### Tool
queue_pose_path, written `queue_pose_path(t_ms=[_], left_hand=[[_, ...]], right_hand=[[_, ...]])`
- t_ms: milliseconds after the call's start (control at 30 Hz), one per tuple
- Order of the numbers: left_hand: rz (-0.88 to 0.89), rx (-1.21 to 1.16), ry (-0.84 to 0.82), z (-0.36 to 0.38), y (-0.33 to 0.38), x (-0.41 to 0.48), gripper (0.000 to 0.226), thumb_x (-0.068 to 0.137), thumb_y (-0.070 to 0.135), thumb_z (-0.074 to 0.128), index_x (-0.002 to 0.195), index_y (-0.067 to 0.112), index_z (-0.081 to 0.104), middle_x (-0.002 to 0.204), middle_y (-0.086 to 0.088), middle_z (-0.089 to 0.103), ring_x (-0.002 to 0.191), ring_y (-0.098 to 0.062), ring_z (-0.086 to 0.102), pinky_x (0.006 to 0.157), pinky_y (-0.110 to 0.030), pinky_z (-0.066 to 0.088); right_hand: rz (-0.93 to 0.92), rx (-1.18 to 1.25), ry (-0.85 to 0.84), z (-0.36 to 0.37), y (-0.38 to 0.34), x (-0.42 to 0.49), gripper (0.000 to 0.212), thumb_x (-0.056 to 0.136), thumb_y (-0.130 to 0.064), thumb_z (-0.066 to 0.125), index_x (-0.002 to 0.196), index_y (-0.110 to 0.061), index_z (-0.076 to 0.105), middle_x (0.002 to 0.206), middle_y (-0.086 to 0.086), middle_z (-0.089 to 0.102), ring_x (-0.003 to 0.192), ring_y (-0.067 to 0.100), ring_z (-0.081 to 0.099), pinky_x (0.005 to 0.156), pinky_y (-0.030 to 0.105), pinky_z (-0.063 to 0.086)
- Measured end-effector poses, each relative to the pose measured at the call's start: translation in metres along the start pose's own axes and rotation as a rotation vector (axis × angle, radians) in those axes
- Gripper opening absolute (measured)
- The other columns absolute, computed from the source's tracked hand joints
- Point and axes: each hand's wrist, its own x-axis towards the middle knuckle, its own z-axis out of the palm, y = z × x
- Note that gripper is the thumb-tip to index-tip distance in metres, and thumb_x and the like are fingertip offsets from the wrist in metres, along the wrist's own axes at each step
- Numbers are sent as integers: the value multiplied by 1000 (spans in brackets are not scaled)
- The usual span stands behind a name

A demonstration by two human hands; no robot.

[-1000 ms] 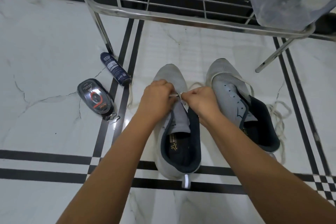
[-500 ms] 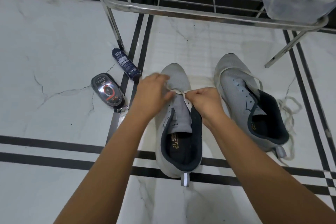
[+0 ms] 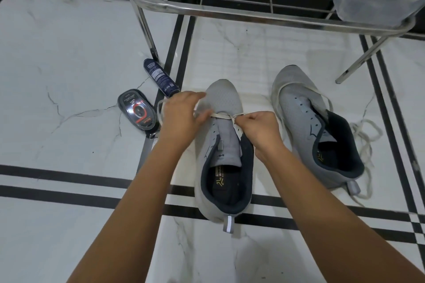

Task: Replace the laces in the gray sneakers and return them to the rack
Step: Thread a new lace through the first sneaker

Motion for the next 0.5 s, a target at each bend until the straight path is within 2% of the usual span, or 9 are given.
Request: queue_pose_path(t_ms=[67, 133, 200, 267, 333, 433, 500], left_hand=[[90, 132, -153, 7, 15, 6, 30, 83, 33, 65, 102, 10, 70, 99, -10, 69, 99, -29, 58, 92, -36, 37], [132, 209, -179, 9, 15, 6, 23, 86, 27, 62, 90, 6, 71, 86, -11, 69, 88, -30, 59, 83, -34, 38], [94, 168, -35, 4, 2, 1, 19, 84, 16, 62, 77, 0, 69, 72, -15, 66, 75, -31, 60, 71, -33, 42], [-82, 25, 48, -10, -10, -3, 16, 87, 15, 61, 82, 0, 67, 78, -11, 64, 83, -30, 57, 73, -33, 41], [-132, -90, -30, -14, -6, -1, 16, 88, 22, 61, 89, 6, 65, 87, -4, 61, 92, -24, 54, 78, -31, 39], [-79, 39, -302, -1, 22, 9, 30, 83, 40, 65, 98, 13, 61, 101, -3, 60, 106, -24, 47, 88, -35, 34], [-151, 86, -438, 7, 31, 13, 28, 85, 42, 61, 95, 17, 58, 96, 0, 60, 112, -25, 43, 89, -36, 31]], right_hand=[[1, -14, 9, 0, 0, 0, 33, 77, -3, 62, 48, -12, 48, 44, -4, 38, 45, 9, 32, 44, 16, 29], [4, -16, 7, -1, 0, 0, 31, 77, -3, 63, 50, -12, 49, 48, -1, 39, 48, 10, 33, 46, 17, 29], [4, -5, 9, -3, 2, 1, 23, 78, -3, 63, 57, -8, 54, 52, 2, 39, 50, 11, 33, 48, 18, 30], [1, 3, 23, -6, 5, 1, 19, 78, -3, 63, 61, -8, 56, 53, 3, 38, 52, 12, 33, 52, 21, 30], [-10, -8, 31, -5, 7, 1, 26, 78, -3, 62, 54, -9, 52, 50, 0, 36, 51, 12, 32, 52, 22, 29], [-9, -36, 22, -4, 4, -1, 32, 77, -4, 62, 48, -12, 52, 38, -9, 39, 47, 10, 34, 51, 22, 31], [-3, -54, 21, -5, 3, -1, 35, 78, -4, 63, 46, -16, 53, 31, -14, 39, 44, 9, 35, 50, 21, 32]])
